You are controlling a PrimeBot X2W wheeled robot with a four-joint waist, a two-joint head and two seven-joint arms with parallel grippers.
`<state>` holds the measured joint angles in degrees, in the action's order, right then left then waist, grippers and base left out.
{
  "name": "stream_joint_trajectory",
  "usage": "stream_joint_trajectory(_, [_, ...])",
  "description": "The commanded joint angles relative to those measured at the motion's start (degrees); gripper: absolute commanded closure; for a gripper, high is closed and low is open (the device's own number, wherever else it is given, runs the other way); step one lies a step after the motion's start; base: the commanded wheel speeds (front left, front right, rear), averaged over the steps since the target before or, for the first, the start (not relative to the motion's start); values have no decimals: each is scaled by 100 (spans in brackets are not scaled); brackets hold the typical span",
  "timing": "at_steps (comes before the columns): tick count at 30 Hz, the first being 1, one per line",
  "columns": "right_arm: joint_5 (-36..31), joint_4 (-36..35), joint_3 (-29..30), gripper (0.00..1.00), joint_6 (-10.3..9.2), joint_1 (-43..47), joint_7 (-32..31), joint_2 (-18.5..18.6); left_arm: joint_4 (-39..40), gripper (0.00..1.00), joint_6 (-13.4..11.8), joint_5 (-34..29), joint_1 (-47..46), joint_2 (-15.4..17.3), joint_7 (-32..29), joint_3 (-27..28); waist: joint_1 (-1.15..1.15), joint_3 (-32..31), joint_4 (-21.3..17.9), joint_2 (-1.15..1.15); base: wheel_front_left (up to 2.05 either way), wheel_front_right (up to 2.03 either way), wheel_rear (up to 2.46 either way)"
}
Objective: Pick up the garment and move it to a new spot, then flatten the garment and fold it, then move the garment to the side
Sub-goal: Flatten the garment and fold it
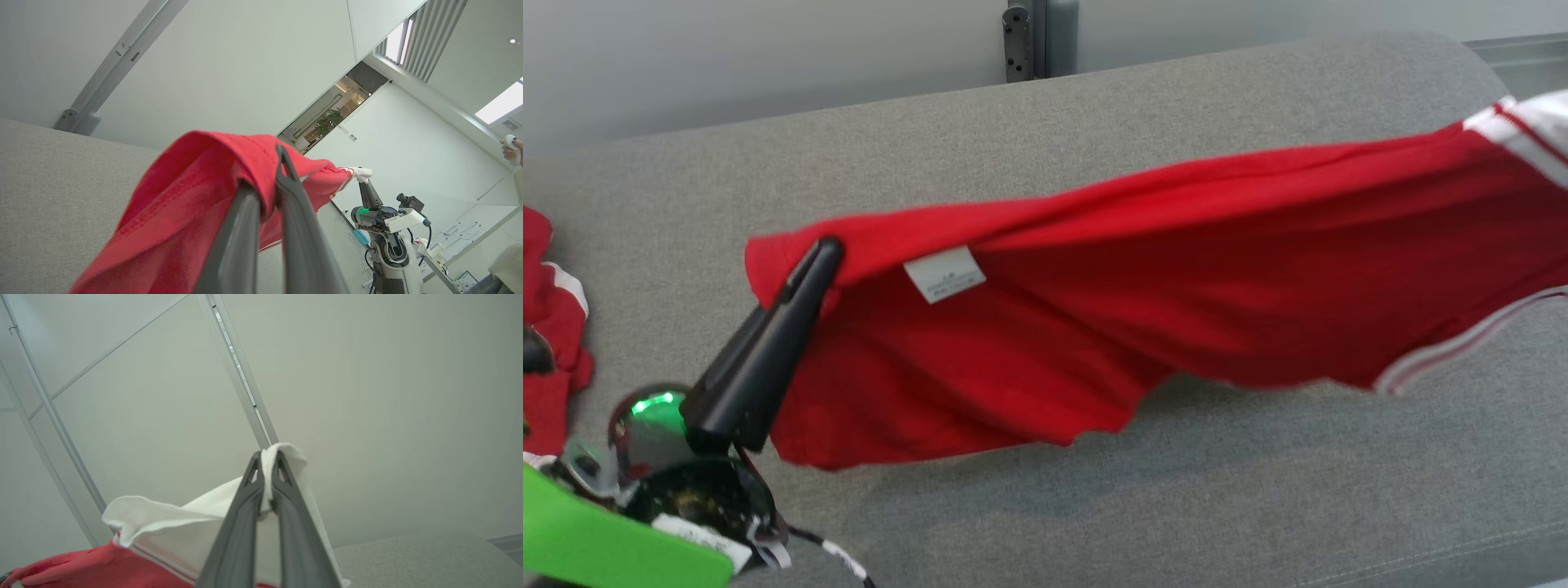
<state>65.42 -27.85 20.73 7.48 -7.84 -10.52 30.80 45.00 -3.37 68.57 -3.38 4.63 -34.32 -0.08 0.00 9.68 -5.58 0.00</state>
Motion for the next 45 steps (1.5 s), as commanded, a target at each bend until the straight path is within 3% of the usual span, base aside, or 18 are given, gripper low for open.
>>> stream_joint_trajectory(1, [-163, 128, 107, 100, 2, -590, -358, 74, -61, 100, -201, -40, -718, 202, -218, 4, 0, 334, -118, 0, 0, 0, 0])
stream_joint_trajectory(5, [-561, 763, -229, 100, 2, -1991, -1044, -95, -758, 100, -532, -332, -2164, 471, -610, -194, 0, 849, -195, 0, 0, 0, 0])
stream_joint_trajectory(8, [-1078, 1500, -581, 100, 3, -3261, -1347, -491, -1626, 100, -685, -646, -3397, 606, -787, -367, 0, 1349, -251, 0, 0, 0, 0])
stream_joint_trajectory(13, [-2415, 2884, -945, 100, 3, -5487, -1019, -1458, -3490, 100, -773, -1430, -5527, 590, -397, -530, 0, 2126, -336, 0, 0, 0, 0])
stream_joint_trajectory(17, [-3183, 3701, -1068, 100, 2, -6825, -152, -2076, -4890, 100, -629, -1797, -6810, 369, 479, -410, 0, 2381, -425, 0, 0, 0, 0])
stream_joint_trajectory(21, [-3306, 4265, -1390, 100, 2, -7515, 501, -2360, -5939, 100, -94, -2214, -7572, 438, 1457, -425, 0, 2535, -506, 0, 0, 0, 0])
stream_joint_trajectory(26, [-2886, 4462, -2106, 100, 2, -6776, 852, -2221, -7053, 100, 486, -2172, -7279, 505, 2113, -352, 0, 2543, -577, 0, 0, 0, 0])
stream_joint_trajectory(32, [-2107, 4272, -2636, 100, 2, -4263, 1468, -1804, -7559, 100, 979, -1757, -5439, 673, 2447, -182, 0, 2288, -583, 0, 0, 0, 0])
stream_joint_trajectory(39, [-1457, 4290, -2814, 100, -4, -1505, 2009, -1403, -7398, 100, 1023, -900, -2666, 498, 2367, 32, 0, 1743, -541, 0, 0, 0, 0])
stream_joint_trajectory(45, [-1132, 4376, -2903, 100, -9, -302, 2305, -1323, -6586, 100, 1003, -486, -935, 103, 2555, 185, 0, 1253, -543, 0, 0, 0, 0])
